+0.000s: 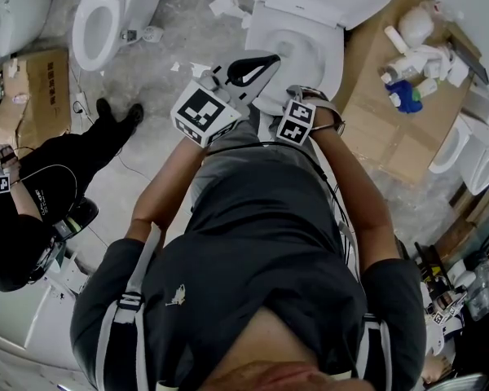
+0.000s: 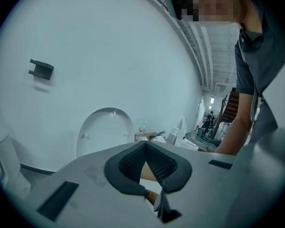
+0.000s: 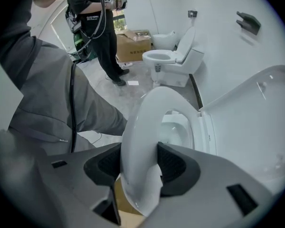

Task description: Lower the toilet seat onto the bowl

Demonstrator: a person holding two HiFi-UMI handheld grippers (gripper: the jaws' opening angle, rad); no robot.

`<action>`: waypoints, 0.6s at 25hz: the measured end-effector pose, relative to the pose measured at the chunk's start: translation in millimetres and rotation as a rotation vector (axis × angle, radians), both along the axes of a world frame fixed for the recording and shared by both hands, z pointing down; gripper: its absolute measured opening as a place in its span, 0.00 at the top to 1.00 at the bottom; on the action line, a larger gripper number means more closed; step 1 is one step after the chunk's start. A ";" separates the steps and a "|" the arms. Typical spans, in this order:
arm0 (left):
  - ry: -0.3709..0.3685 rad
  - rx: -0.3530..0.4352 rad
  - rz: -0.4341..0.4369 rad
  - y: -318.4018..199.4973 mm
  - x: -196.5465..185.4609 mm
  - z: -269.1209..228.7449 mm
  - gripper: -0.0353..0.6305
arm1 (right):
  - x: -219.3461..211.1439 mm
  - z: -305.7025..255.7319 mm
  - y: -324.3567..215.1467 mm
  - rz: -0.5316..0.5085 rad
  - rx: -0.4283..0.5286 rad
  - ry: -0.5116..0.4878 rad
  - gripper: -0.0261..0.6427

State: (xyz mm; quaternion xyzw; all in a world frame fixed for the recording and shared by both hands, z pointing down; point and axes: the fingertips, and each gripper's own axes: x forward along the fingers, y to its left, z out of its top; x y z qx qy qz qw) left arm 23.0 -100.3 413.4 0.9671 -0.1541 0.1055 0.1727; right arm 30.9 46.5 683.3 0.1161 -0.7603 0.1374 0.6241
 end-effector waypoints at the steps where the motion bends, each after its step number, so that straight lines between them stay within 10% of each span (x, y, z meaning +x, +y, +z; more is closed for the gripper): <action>1: -0.001 -0.001 -0.001 0.5 -1.5 0.8 0.94 | -1.3 3.7 3.1 -0.004 -0.007 0.005 0.65; 15: -0.034 -0.029 -0.039 5.1 -33.2 26.4 0.94 | -16.1 55.0 46.9 -0.019 -0.142 0.027 0.61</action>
